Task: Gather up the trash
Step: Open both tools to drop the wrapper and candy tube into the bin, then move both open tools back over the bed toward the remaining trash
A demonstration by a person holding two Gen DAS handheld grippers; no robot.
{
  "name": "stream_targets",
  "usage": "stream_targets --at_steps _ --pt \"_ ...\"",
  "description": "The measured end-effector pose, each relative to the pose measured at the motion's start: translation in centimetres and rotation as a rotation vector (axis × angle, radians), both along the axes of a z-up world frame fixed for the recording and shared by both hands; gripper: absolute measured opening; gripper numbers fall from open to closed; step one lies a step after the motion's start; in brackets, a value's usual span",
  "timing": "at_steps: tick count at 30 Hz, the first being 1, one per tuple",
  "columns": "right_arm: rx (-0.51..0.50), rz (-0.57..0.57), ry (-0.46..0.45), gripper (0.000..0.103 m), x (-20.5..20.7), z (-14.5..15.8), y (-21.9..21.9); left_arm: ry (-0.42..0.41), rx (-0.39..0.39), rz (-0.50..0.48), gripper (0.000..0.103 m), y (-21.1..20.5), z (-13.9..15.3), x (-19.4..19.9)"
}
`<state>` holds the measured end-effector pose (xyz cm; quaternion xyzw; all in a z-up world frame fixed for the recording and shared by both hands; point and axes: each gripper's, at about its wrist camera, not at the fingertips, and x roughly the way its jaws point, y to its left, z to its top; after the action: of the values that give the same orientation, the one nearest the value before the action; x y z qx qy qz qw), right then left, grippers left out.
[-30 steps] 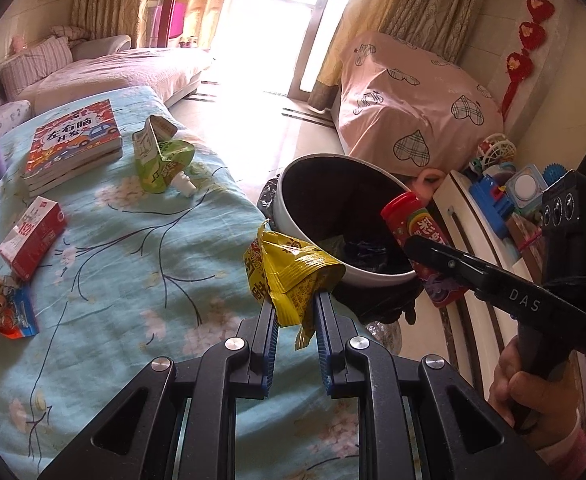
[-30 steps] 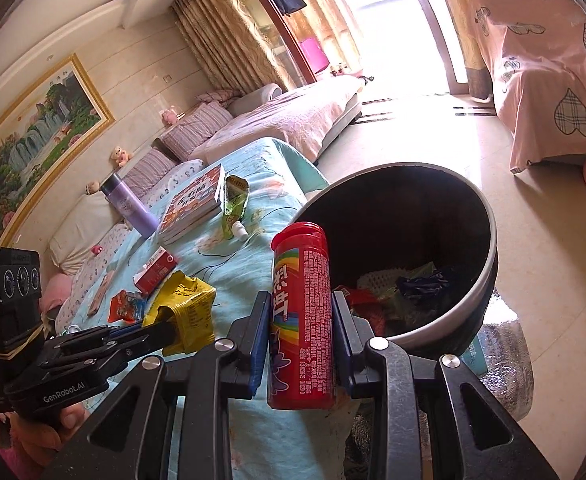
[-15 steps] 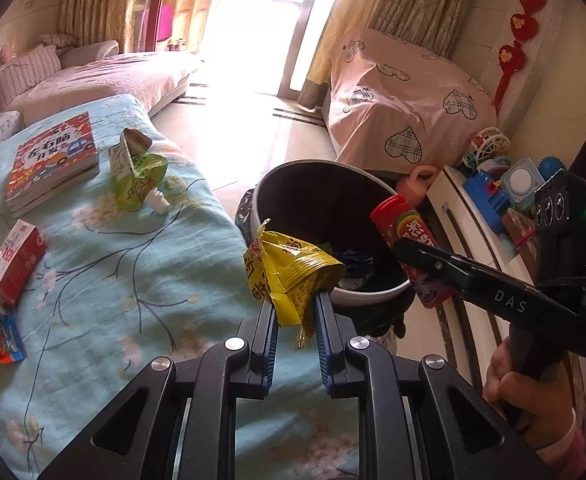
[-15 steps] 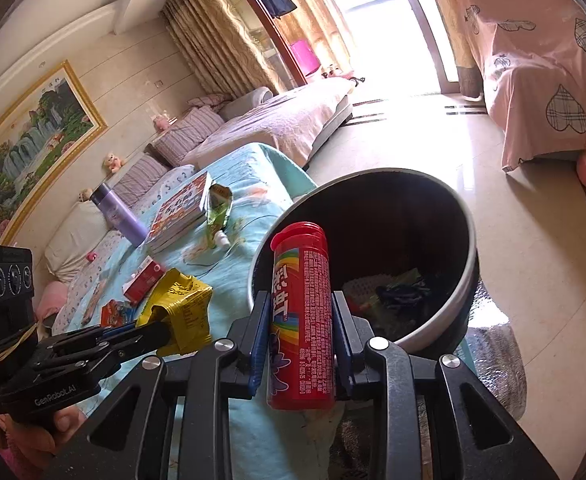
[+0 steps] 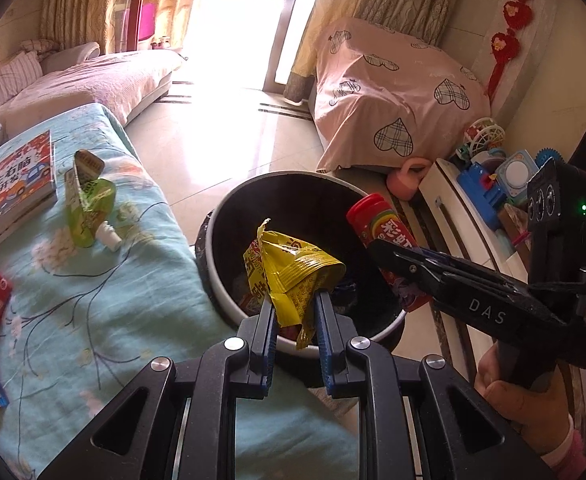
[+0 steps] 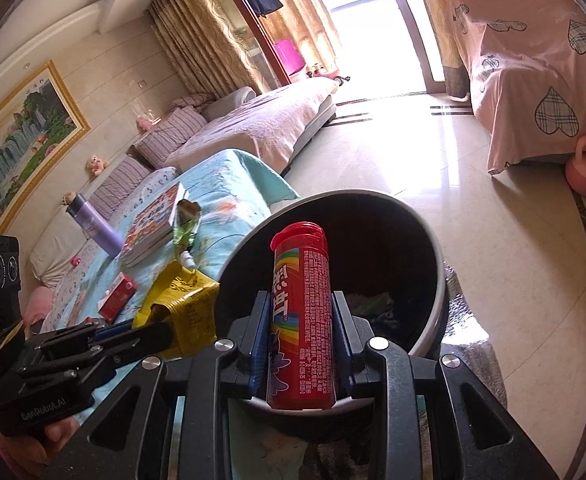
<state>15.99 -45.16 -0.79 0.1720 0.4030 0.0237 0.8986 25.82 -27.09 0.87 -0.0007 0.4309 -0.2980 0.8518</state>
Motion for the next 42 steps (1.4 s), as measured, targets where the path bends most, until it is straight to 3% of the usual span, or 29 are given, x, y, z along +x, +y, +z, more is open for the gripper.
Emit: stream_targets --at_steps 8,14,17,19,21,22,26,28,30,42 --pt "-0.004 -0.009 0.023 0.03 1.3 -0.7 -1.0 0.01 0.022 -0.009 0.019 -2.0 -0.6 2.1" --pt "-0.011 -0.012 0.041 0.03 2.4 -1.2 -1.6 0.014 0.033 -0.009 0.026 -2.9 -0.9 2.8" --pt "-0.024 -0.024 0.048 0.034 2.5 -1.3 -1.7 0.014 0.038 -0.001 0.043 -3.0 -0.9 2.7" --pt "-0.026 -0.031 0.05 0.039 2.4 -1.3 -1.9 0.005 0.019 0.004 0.052 -2.5 -0.9 2.4" --pt "-0.005 -0.038 0.043 0.055 2.0 -1.2 -2.1 0.005 0.019 0.005 0.054 -1.8 -1.0 2.0" --pt "-0.002 -0.042 0.039 0.057 1.8 -1.1 -2.2 0.006 0.017 0.007 0.054 -1.5 -1.1 1.8" --pt "0.028 -0.044 0.012 0.067 0.7 -0.7 -1.7 0.003 -0.008 0.028 0.057 0.7 -1.2 0.2" --pt "0.046 -0.033 -0.002 0.076 0.0 -0.4 -1.0 -0.002 -0.018 0.054 0.059 2.4 -1.4 -0.8" --pt "0.071 -0.025 -0.015 0.093 -0.3 -0.1 -0.3 -0.008 -0.035 0.093 0.059 4.2 -1.6 -1.9" --pt "0.108 0.11 -0.024 0.097 -1.2 0.2 8.4 0.0 -0.057 0.315 0.059 15.5 -2.5 -7.8"
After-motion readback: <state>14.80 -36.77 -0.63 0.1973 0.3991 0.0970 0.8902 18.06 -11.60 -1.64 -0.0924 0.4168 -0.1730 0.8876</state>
